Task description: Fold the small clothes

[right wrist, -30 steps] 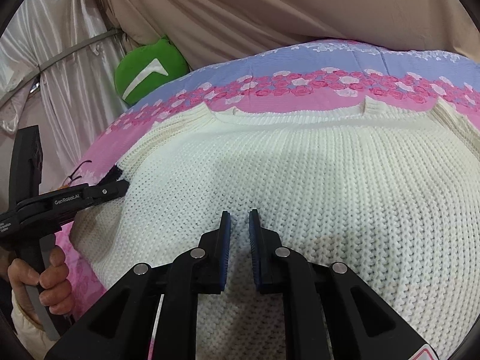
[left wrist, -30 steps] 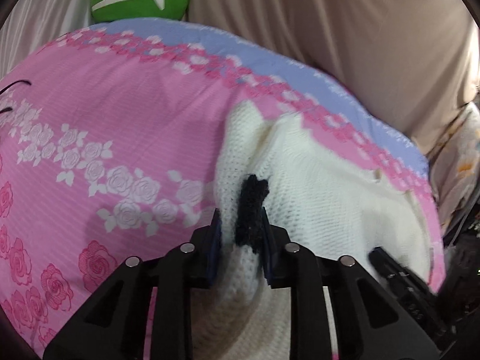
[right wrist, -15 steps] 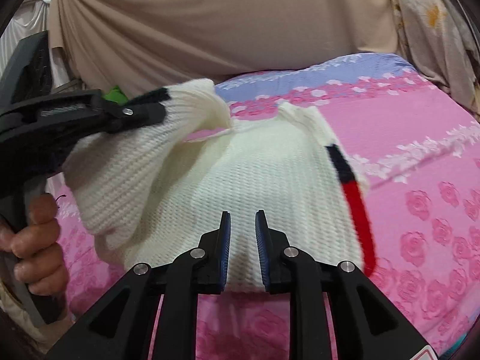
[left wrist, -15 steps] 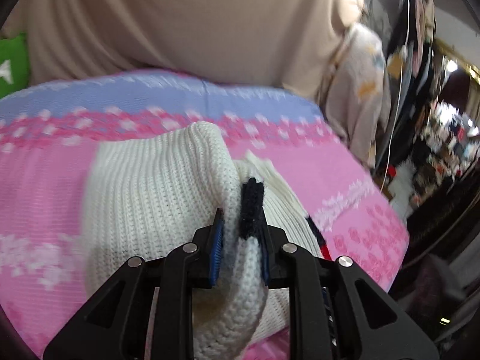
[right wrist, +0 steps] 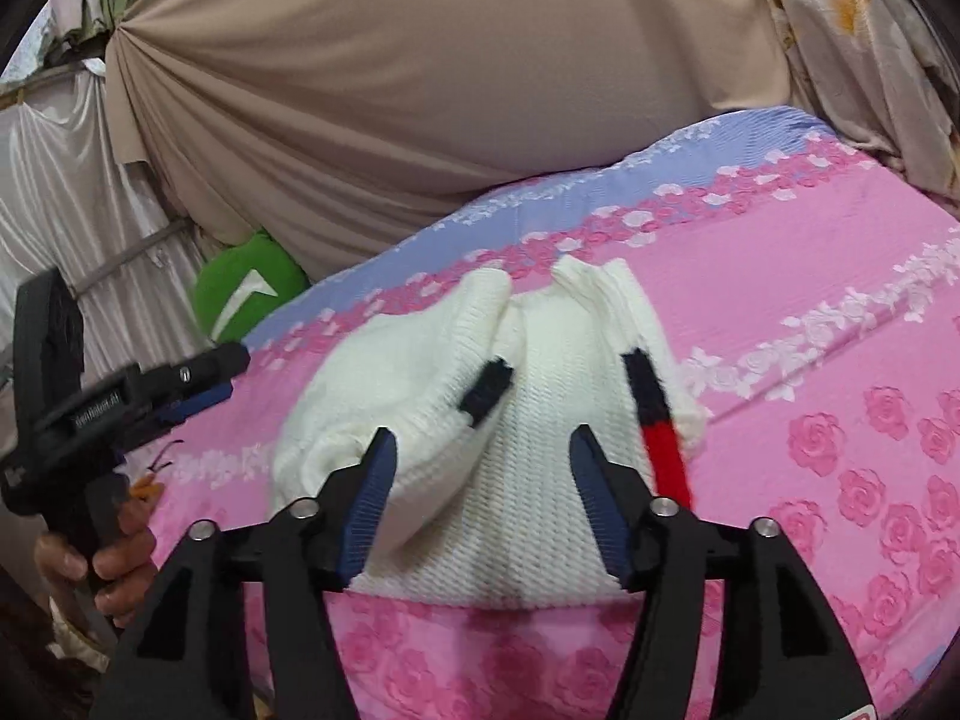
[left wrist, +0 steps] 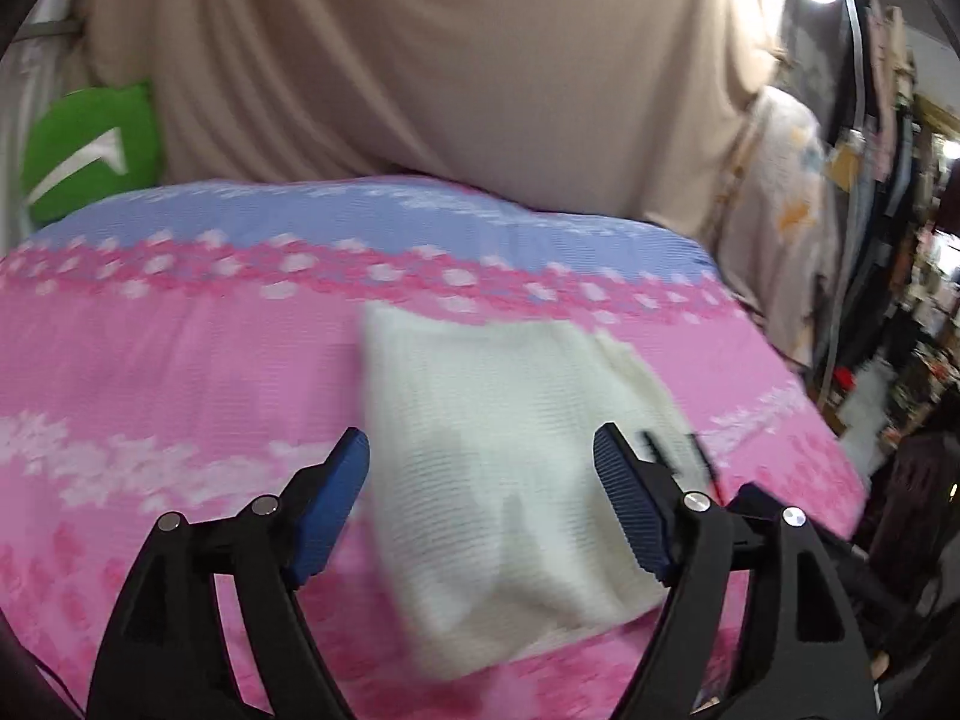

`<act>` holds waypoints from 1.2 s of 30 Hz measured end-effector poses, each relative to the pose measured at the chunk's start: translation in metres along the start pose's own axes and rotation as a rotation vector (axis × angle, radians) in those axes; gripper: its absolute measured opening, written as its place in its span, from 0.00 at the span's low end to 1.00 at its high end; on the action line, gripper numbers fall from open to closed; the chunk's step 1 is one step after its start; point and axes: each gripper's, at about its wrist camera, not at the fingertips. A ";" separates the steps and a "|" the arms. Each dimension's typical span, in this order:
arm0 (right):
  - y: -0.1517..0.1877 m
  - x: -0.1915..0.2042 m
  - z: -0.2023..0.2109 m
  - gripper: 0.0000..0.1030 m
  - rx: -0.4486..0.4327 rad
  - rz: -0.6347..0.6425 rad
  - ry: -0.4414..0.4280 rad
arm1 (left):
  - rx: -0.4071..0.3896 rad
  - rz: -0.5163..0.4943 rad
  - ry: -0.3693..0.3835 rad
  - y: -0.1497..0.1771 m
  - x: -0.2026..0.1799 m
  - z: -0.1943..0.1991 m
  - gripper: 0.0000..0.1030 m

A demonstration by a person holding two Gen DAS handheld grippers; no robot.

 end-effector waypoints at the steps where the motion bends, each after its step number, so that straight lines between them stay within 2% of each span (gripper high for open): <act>1: -0.002 0.003 -0.007 0.66 0.015 -0.015 -0.026 | 0.010 0.018 -0.019 0.002 0.009 0.000 0.73; 3: -0.005 0.009 -0.024 0.68 0.052 -0.042 -0.068 | 0.046 0.037 -0.049 0.012 0.023 -0.001 0.73; 7: -0.004 0.023 -0.063 0.72 0.162 -0.045 -0.079 | 0.130 0.023 -0.075 0.034 0.029 -0.016 0.73; 8: -0.003 0.025 -0.070 0.61 0.173 -0.028 -0.061 | 0.144 0.020 -0.070 0.038 0.028 -0.020 0.73; 9: -0.004 0.027 -0.074 0.46 0.175 -0.004 -0.023 | 0.155 0.015 -0.067 0.041 0.026 -0.022 0.72; 10: -0.008 0.028 -0.070 0.33 0.153 0.007 -0.003 | 0.160 0.012 -0.063 0.042 0.025 -0.024 0.72; 14: -0.032 0.011 -0.016 0.26 -0.059 -0.034 -0.178 | 0.144 -0.008 -0.037 0.040 0.014 -0.022 0.72; 15: -0.033 0.004 -0.007 0.26 -0.083 -0.036 -0.183 | 0.146 -0.011 -0.026 0.040 0.011 -0.023 0.72; 16: -0.032 -0.005 -0.003 0.26 -0.090 -0.038 -0.152 | 0.150 -0.016 -0.014 0.039 0.008 -0.025 0.72; 17: -0.027 -0.018 -0.007 0.26 -0.064 -0.043 -0.081 | 0.154 -0.029 -0.007 0.040 0.004 -0.030 0.72; 18: -0.022 -0.033 -0.016 0.26 -0.020 -0.056 -0.021 | 0.161 -0.044 -0.017 0.042 0.000 -0.038 0.72; 19: -0.010 -0.054 -0.034 0.26 0.068 -0.085 0.057 | 0.171 -0.054 -0.023 0.044 -0.003 -0.046 0.73; 20: -0.002 -0.066 -0.043 0.25 0.105 -0.117 0.091 | 0.197 -0.059 -0.027 0.048 -0.005 -0.058 0.73; 22: 0.004 -0.072 -0.034 0.27 0.073 -0.166 0.031 | 0.250 -0.048 -0.016 0.056 -0.005 -0.075 0.73; 25: -0.005 -0.052 -0.008 0.35 0.021 -0.087 0.132 | 0.252 -0.048 -0.030 0.061 -0.005 -0.079 0.73; 27: -0.013 -0.038 0.011 0.35 -0.024 -0.025 0.198 | 0.245 -0.053 -0.030 0.058 -0.007 -0.072 0.71; 29: -0.020 -0.031 0.023 0.45 -0.059 0.004 0.177 | 0.225 -0.049 -0.013 0.052 -0.008 -0.059 0.69; 30: -0.021 -0.031 0.027 0.53 -0.065 0.012 0.157 | 0.210 -0.043 0.003 0.048 -0.010 -0.051 0.69; 31: -0.023 -0.030 0.025 0.55 -0.064 0.022 0.143 | 0.192 -0.040 0.019 0.043 -0.012 -0.044 0.69; 34: -0.026 -0.037 -0.002 0.55 0.004 0.039 0.127 | 0.115 -0.043 0.047 0.027 -0.020 -0.025 0.70; 36: -0.022 -0.045 -0.032 0.55 0.073 0.031 0.107 | 0.087 -0.051 0.026 0.017 -0.025 -0.027 0.71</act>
Point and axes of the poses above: each gripper's, at about its wrist camera, not at the fingertips, and z roughly against the way its jaws point, x to its left, y to its underside, and after that the axes turned 6 degrees about z, right-handed
